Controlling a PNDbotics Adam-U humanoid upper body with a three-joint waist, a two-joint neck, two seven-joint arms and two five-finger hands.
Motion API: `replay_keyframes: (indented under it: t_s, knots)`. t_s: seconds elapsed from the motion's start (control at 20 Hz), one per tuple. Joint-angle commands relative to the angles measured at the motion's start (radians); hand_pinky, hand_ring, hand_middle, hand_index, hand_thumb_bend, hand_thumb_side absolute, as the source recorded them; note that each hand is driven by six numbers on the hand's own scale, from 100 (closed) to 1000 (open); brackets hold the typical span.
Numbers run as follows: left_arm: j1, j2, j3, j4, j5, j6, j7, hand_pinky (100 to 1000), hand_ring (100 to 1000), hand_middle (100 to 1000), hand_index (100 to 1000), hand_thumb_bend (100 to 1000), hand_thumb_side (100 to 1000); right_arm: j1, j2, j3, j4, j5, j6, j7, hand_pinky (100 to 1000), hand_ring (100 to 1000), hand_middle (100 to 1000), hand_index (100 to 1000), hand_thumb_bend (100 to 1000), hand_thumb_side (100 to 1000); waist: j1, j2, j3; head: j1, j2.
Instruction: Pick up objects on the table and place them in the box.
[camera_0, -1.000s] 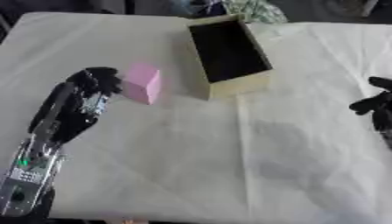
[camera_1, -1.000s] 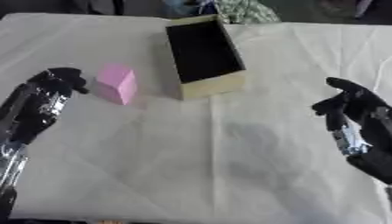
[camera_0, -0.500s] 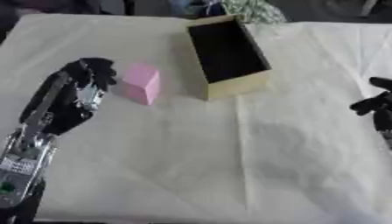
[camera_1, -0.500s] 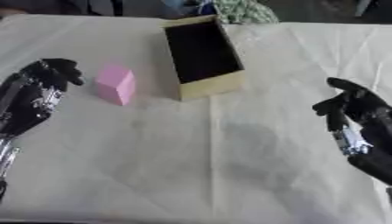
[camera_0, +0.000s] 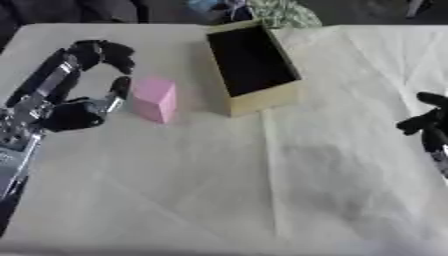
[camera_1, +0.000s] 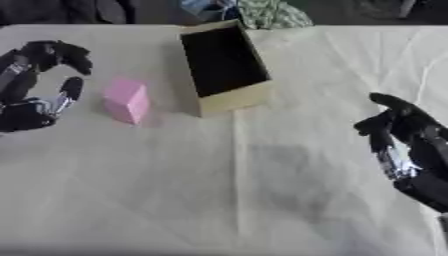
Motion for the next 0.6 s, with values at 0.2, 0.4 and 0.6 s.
replay_keyframes:
  t_s: [0.2, 0.4, 0.6]
  knots:
    - [-0.098, 0.187, -0.050, 0.056, -0.060, -0.092, -0.079, 807, 681, 655, 857, 298, 409, -0.004, -0.024, -0.004, -0.007, 0.005, -0.001, 0.005, 762, 693, 531, 922, 100, 571, 0.006, -0.021, -0.008, 0.001, 0.006]
    - [-0.163, 0.291, -0.070, 0.100, -0.059, -0.147, -0.142, 807, 695, 668, 883, 376, 380, -0.004, -0.024, 0.001, -0.006, 0.003, -0.002, 0.009, 762, 693, 531, 922, 100, 571, 0.006, -0.024, -0.016, 0.007, 0.008]
    - [-0.231, 0.360, -0.092, 0.140, -0.055, -0.179, -0.211, 810, 709, 682, 905, 478, 410, -0.004, -0.026, 0.005, -0.005, 0.001, -0.003, 0.014, 762, 694, 531, 922, 100, 571, 0.008, -0.027, -0.022, 0.014, 0.010]
